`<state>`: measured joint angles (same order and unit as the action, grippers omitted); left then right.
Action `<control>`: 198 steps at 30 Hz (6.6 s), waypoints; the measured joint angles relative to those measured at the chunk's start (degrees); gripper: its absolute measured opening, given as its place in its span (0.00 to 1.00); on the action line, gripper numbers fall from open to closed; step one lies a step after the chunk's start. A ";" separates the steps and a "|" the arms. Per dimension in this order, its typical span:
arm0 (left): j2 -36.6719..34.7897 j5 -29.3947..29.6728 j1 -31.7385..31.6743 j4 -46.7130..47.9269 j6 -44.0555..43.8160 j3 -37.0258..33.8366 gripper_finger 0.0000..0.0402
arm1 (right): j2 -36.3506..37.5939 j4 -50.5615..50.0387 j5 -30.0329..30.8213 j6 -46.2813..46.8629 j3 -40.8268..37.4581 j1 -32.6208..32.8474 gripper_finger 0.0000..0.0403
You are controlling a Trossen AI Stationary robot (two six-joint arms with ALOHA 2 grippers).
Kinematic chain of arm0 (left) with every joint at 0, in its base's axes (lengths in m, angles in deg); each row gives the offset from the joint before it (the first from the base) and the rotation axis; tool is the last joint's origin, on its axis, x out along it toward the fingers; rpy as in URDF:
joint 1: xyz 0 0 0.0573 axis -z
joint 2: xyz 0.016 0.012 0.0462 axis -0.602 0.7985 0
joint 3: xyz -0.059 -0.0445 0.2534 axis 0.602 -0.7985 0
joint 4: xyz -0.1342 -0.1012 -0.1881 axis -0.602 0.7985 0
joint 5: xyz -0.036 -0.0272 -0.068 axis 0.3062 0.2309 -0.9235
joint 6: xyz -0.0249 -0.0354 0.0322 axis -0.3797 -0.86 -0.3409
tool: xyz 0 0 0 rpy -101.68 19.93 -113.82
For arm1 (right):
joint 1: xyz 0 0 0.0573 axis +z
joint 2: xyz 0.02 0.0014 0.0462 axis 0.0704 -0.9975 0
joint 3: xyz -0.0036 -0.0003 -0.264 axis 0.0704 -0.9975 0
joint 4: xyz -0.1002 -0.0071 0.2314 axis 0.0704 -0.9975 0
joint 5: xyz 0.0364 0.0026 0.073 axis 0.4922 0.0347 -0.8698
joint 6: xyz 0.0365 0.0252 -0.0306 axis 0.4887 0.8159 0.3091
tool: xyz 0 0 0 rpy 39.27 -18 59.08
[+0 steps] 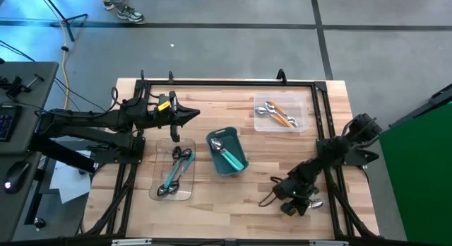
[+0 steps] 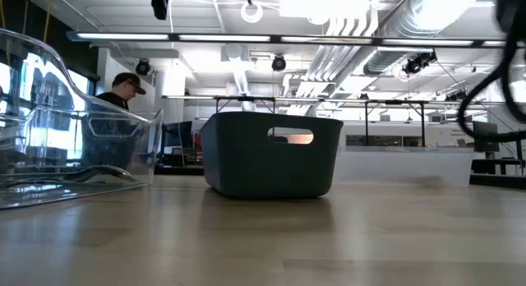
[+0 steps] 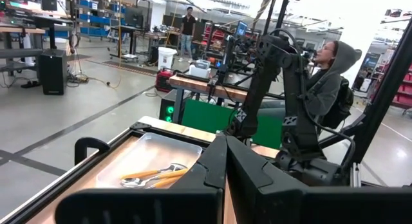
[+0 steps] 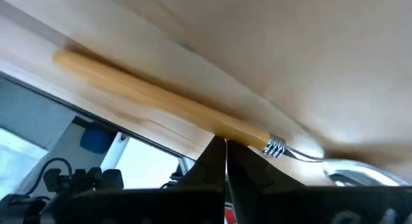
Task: Sort silverware by color (type)
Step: Put the orange table spoon into the white bin
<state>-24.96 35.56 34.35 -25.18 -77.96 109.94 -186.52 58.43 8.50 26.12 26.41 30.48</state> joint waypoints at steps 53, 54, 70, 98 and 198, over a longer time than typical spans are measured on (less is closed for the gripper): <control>-0.02 0.04 -0.01 -0.07 0.00 0.00 0.00 | 29.14 -12.18 31.22 -45.12 9.11 -6.76 0.04; -0.02 0.04 0.00 -0.07 0.00 0.00 0.00 | 29.14 -12.65 31.34 -44.75 9.11 -6.79 0.07; -0.02 0.04 -0.02 -0.04 0.02 0.00 0.00 | 29.14 -15.11 32.83 -48.28 9.11 -6.56 0.46; -0.02 0.04 -0.02 0.13 0.04 0.00 0.00 | 7.70 -21.00 36.41 -43.18 9.11 3.19 0.40; -0.01 -2.14 0.00 -0.39 0.11 0.00 0.00 | 18.25 48.40 52.49 -78.81 9.14 -33.78 0.00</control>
<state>-24.97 33.42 34.36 -25.58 -77.85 109.94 -168.27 106.82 60.98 -52.69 35.55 -3.30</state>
